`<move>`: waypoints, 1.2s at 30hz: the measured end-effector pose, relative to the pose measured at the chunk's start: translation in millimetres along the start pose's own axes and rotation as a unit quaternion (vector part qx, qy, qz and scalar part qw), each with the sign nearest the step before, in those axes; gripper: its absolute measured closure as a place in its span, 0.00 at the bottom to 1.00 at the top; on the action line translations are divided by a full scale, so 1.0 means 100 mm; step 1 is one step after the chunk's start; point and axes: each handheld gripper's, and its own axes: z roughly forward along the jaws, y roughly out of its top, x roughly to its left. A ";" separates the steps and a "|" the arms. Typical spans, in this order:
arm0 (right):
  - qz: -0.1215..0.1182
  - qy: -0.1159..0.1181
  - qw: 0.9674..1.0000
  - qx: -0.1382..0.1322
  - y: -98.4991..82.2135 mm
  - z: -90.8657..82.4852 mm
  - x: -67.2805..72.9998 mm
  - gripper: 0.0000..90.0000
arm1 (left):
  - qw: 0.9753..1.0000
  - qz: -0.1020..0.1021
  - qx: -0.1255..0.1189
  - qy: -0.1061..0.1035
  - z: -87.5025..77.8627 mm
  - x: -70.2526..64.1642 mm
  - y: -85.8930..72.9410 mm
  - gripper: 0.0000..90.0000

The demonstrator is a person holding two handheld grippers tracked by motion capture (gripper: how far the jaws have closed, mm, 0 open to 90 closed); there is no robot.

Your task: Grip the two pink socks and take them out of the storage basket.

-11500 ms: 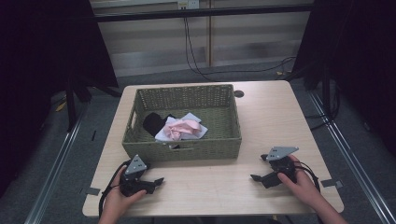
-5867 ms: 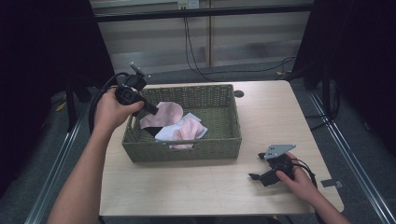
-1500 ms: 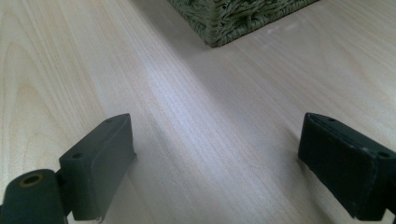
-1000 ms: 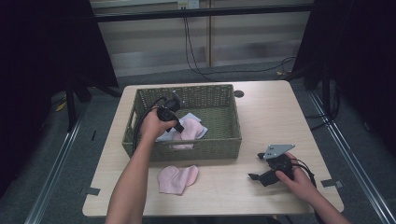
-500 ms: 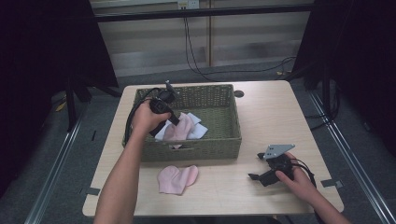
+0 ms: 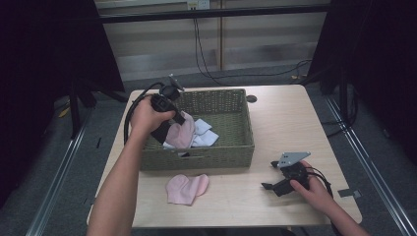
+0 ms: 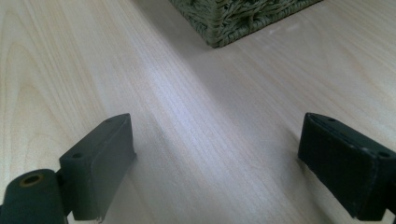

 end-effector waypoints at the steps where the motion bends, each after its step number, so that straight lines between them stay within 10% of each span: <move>1: -0.001 0.000 1.000 0.000 0.00 0.00 0.00 0.11 | 1.000 0.002 0.005 0.002 -0.04 0.00 0.00 0.96; 36: 0.000 0.000 1.000 0.001 0.00 0.00 0.00 0.11 | 0.999 0.047 -0.014 0.000 -0.59 -0.38 -0.01 0.96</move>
